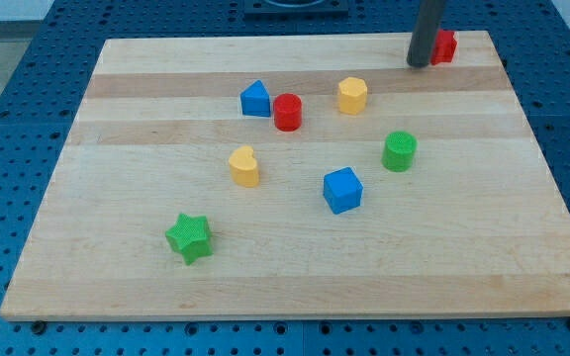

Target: Slide yellow hexagon closer to the red star

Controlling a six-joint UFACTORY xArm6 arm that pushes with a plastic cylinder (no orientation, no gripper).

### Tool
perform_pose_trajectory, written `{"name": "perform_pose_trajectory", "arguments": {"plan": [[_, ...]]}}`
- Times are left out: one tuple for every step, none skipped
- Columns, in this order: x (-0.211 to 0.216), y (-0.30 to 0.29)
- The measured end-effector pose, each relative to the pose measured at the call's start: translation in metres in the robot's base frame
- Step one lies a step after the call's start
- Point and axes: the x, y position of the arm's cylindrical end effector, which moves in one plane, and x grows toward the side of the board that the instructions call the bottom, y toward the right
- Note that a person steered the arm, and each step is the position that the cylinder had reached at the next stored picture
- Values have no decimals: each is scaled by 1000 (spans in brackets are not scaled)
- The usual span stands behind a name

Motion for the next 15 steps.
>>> {"name": "perform_pose_trajectory", "arguments": {"plan": [[61, -1], [108, -32], [100, -85], [87, -96], [81, -91], [88, -127], [65, -128], [55, -97], [55, -41], [55, -69], [51, -109], [28, -87], [23, -50], [23, -1], [23, 11]]}}
